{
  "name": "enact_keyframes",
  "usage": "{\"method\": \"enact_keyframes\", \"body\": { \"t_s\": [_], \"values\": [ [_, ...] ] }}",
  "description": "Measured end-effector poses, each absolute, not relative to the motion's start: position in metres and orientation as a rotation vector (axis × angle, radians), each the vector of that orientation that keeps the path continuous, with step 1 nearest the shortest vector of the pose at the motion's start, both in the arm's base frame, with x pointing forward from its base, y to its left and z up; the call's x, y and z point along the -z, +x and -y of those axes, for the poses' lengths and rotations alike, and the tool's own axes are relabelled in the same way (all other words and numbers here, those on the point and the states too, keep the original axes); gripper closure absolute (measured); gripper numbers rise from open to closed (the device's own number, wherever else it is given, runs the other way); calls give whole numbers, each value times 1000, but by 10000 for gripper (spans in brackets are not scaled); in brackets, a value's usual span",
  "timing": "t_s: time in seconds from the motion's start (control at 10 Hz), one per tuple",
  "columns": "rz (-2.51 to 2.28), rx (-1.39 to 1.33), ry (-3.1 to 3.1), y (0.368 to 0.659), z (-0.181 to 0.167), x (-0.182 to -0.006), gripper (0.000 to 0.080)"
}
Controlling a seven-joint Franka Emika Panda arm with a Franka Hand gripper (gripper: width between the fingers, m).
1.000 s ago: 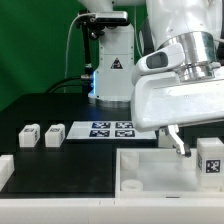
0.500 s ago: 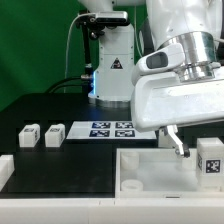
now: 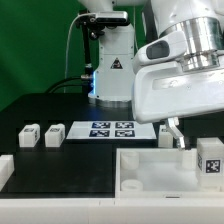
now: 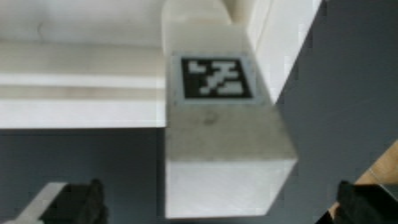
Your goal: Assemble one leg
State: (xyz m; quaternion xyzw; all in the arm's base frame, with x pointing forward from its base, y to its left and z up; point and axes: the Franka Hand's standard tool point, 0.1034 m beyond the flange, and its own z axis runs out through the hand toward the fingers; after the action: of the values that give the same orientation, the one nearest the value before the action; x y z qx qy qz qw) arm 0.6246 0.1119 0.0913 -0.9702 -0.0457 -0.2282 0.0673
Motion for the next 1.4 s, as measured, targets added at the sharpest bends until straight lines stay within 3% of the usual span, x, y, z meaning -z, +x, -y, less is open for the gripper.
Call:
{"method": "enact_keyframes", "body": {
  "t_s": [0.1,0.5,0.9,1.0,1.1,1.3,1.4],
  "values": [
    [124,493,-2943,622,-114,-83,151],
    [115,-52,-2930,624,-117,-88,151],
    [95,-65,-2933,620,-103,-73,151],
    [68,-70,-2934,619,-103,-73,267],
    [40,-74,-2935,619,-104,-72,267],
    [-147,-94,-2933,619,-105,-72,509],
    [-283,-109,-2924,618,-106,-72,509]
  ]
}}
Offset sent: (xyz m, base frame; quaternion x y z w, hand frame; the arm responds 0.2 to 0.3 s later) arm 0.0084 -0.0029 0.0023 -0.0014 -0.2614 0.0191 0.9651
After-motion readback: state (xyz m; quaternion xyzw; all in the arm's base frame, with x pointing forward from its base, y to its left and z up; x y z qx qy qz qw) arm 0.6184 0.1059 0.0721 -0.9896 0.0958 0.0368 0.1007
